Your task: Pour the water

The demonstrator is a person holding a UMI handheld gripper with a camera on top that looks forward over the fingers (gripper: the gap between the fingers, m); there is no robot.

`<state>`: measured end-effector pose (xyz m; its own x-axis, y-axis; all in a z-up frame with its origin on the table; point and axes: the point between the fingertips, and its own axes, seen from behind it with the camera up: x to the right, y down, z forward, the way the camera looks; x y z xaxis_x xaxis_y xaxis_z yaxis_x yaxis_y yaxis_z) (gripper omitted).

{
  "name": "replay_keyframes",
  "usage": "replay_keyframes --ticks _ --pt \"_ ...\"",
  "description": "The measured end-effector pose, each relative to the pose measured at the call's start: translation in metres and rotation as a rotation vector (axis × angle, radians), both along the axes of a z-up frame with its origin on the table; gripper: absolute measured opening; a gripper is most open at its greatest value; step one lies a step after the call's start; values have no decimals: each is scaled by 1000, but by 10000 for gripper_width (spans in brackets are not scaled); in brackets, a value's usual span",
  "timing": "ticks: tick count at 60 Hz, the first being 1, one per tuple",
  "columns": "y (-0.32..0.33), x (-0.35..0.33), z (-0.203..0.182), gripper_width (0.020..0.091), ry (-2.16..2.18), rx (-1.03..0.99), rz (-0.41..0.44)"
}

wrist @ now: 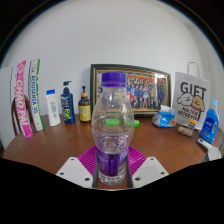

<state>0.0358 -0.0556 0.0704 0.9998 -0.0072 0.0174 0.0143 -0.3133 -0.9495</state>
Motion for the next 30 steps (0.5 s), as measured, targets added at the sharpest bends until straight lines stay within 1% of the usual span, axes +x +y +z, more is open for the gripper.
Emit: replay_keyframes --ticks 2,3,4,5,13,19,25,30 --pt "-2 1 0 357 -4 -4 4" --pt "-2 1 0 355 -7 -9 4" --pt "-3 1 2 328 -9 -13 4" --pt "-5 2 3 322 -11 -17 3" --pt "-26 0 36 324 65 2 13" --pt "-50 -3 74 323 198 19 28" --pt "-73 0 114 322 413 24 36" --pt "-89 6 141 322 631 28 23"
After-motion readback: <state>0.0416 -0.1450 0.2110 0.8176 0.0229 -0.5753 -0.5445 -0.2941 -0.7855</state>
